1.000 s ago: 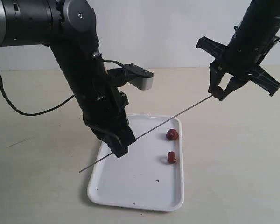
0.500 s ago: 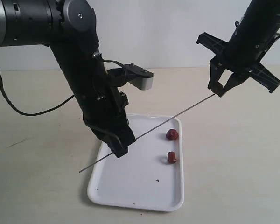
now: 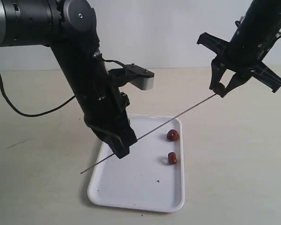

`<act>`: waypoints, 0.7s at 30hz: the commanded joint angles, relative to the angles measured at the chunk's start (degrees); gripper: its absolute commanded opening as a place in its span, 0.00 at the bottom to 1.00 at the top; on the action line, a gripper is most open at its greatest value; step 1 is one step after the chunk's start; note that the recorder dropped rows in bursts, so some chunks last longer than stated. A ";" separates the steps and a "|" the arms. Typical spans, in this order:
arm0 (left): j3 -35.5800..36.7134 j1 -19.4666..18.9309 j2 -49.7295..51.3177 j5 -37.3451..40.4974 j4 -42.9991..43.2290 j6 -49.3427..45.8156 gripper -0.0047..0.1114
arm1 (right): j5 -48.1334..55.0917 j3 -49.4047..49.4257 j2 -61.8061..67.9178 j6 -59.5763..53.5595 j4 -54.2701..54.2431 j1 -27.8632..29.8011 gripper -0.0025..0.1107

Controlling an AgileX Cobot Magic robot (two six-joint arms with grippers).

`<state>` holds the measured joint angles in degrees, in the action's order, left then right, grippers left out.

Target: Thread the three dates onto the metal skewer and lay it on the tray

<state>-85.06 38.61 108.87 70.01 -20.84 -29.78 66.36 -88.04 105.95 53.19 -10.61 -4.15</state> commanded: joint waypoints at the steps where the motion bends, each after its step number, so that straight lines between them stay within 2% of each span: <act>1: -0.44 0.29 -0.08 -0.05 -0.89 0.49 0.04 | 1.14 -0.33 -0.65 -0.59 0.66 0.15 0.26; 21: -0.44 0.29 2.16 -0.05 -3.87 0.49 0.04 | 0.70 -0.33 -0.65 -0.69 0.60 -1.18 0.26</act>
<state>-85.06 38.61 110.91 70.01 -23.86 -29.58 67.37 -88.04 105.95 53.04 -9.80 -5.03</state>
